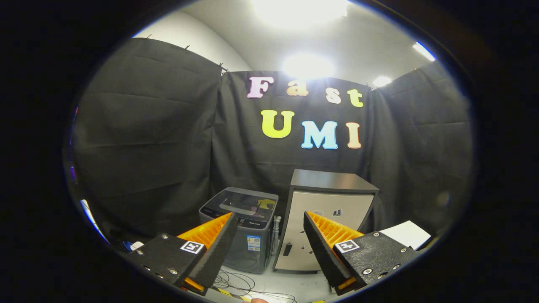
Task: Put the clothes into the washing machine and then close the washing machine lid.
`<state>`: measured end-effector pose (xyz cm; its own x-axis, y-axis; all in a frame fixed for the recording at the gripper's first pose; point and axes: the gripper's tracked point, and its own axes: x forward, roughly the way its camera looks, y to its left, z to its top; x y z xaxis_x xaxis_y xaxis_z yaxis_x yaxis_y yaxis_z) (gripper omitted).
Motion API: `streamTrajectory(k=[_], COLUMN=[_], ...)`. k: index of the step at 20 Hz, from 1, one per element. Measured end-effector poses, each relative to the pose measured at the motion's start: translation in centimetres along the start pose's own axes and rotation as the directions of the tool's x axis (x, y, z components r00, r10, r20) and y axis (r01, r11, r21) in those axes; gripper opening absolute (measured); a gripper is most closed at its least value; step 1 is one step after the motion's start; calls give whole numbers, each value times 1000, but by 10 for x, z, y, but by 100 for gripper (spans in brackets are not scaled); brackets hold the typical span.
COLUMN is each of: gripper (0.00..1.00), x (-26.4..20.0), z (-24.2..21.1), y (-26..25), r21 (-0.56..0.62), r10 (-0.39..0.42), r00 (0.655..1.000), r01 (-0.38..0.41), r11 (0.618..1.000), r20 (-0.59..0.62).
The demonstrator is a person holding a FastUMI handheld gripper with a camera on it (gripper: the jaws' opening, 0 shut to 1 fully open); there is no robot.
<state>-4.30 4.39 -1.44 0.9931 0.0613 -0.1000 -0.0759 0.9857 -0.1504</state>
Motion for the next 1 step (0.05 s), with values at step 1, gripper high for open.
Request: streamTrajectory(k=[1], gripper=[97], x=[-2], z=[-1], y=[2], r21=[-3], r10=[4], r00=[1000], r01=[-4], r11=[1000], r20=[0])
